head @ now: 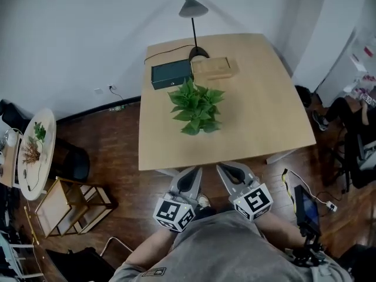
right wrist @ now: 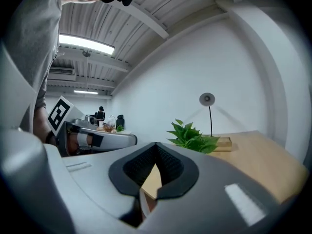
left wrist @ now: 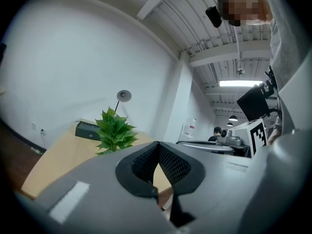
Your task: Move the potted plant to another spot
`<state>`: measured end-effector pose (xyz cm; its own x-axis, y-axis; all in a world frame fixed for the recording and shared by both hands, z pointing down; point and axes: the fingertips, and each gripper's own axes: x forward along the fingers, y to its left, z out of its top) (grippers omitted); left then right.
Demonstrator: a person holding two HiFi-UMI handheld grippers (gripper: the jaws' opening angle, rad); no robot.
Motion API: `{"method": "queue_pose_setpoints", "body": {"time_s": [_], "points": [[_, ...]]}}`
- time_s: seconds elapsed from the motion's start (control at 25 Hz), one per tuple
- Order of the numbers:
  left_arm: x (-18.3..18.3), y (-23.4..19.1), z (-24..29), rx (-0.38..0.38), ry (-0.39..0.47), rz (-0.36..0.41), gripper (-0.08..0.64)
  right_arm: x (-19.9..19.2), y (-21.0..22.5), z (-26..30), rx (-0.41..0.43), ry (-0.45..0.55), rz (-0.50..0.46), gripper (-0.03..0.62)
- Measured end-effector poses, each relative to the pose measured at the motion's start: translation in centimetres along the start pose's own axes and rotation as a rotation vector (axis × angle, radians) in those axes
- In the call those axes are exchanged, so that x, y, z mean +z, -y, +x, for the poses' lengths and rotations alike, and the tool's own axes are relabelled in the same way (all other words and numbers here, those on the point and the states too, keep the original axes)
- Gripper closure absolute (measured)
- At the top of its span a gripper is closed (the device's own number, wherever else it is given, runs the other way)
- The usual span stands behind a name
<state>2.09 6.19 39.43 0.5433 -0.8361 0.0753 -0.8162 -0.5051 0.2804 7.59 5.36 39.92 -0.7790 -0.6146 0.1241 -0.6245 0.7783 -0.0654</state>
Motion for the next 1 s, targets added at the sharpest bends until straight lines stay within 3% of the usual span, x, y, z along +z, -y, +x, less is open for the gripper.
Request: {"method": "queue_pose_setpoints", "body": {"time_s": [0.56,1.0], "points": [[1.5,-4.2,4.7,0.025,-0.017,0.005,0.566,1.0,4.4,4.2,0.003,-0.010,-0.004,0.588],[-0.8,-6.2,6.7,0.078,-0.068,-0.015,0.566,-1.4,6.7,6.2,0.013,-0.052,0.026,0.588]]}}
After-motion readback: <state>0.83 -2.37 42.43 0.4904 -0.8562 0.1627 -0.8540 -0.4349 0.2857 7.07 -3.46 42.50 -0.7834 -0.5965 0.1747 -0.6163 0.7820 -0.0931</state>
